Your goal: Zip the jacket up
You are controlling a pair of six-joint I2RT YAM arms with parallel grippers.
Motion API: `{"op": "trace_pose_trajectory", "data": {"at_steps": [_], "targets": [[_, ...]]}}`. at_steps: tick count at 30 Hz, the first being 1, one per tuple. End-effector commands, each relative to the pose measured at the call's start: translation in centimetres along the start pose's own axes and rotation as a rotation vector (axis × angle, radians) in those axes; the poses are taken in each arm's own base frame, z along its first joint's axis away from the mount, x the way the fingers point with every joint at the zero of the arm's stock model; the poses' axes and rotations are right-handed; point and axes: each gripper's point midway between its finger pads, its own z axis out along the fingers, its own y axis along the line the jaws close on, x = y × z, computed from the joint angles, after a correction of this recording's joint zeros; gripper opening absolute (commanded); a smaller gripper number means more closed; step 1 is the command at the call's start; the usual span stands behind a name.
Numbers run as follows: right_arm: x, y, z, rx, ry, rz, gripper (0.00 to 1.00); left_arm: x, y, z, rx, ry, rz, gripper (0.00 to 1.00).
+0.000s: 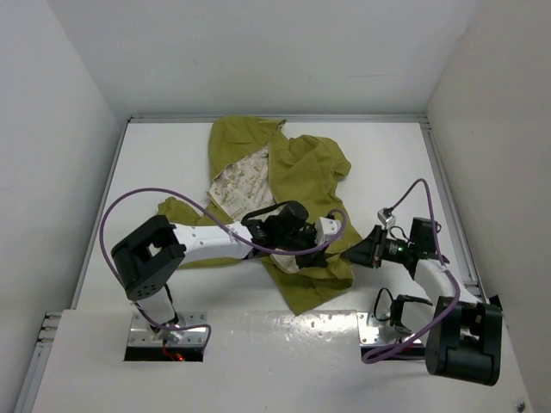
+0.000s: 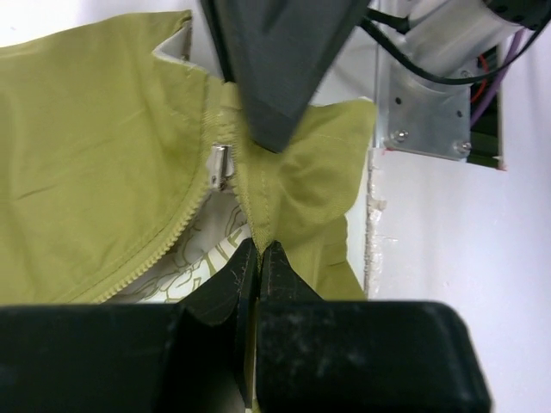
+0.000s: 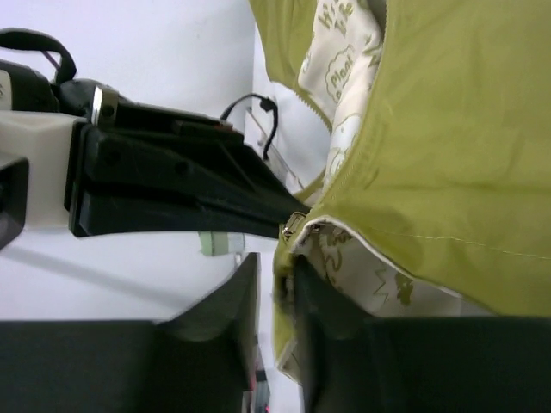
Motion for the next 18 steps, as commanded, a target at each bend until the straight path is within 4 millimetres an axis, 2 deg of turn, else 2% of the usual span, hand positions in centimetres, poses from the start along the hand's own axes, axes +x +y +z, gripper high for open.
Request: {"op": "trace_pose_trajectory", "data": {"at_steps": [1, 5, 7, 8, 9, 11, 16, 18], "targets": [[0.7, 0.9, -0.2, -0.016, 0.054, -0.079, 0.19, -2.4, -0.1, -0.8, -0.030, -0.060, 0.074, 0.00], [0.3, 0.8, -0.2, -0.007, 0.036, -0.113, 0.07, -2.7, -0.2, -1.1, -0.032, -0.081, 0.106, 0.00], [-0.2, 1.0, -0.1, -0.013, 0.018, -0.118, 0.06, -3.1, -1.2, -1.5, -0.018, -0.093, 0.134, 0.00], [-0.4, 1.0, 0.0, -0.015, 0.011, -0.111, 0.13, -2.7, -1.0, -1.4, -0.027, -0.088, 0.141, 0.00], [-0.3, 0.9, 0.0, -0.016, 0.015, -0.085, 0.16, -3.1, -1.4, -1.6, -0.028, -0.097, 0.163, 0.00], [-0.7, 1.0, 0.1, -0.018, 0.008, -0.089, 0.22, -2.5, -2.0, -1.6, -0.017, -0.087, 0.173, 0.00], [-1.3, 0.9, 0.2, -0.013, -0.006, -0.079, 0.24, -1.9, -2.3, -1.6, -0.019, -0.077, 0.173, 0.00], [-1.3, 1.0, 0.2, -0.015, -0.006, -0.082, 0.20, -2.1, -2.3, -1.6, -0.020, -0.085, 0.177, 0.00]]}}
